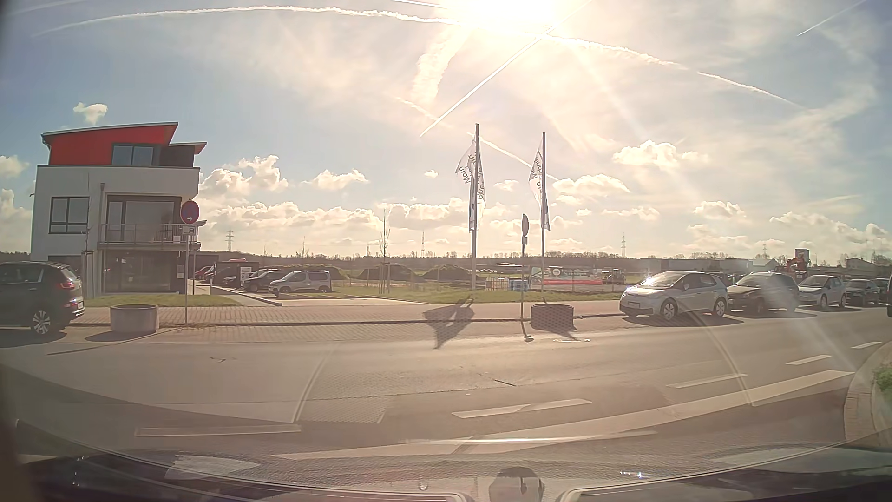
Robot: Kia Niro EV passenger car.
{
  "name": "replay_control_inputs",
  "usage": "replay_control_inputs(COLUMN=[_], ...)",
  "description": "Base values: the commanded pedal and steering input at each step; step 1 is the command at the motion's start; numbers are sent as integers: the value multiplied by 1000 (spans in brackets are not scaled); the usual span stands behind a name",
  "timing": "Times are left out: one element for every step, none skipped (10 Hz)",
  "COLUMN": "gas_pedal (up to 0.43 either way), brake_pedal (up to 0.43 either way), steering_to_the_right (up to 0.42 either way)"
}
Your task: Follow the waypoints while adhering to traffic rules and regulations
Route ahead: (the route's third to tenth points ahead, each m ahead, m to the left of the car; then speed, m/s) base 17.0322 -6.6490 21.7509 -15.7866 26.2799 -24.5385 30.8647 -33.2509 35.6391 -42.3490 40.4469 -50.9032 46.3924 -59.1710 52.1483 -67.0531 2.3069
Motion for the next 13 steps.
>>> replay_control_inputs(gas_pedal=[0,0,0,0,0,0,0,0,0,0,0,0,0], brake_pedal=[238,250,256,262,268,262,268,268,262,250,238,220,207], steering_to_the_right=[195,194,194,193,191,191,191,191,191,190,190,190,190])
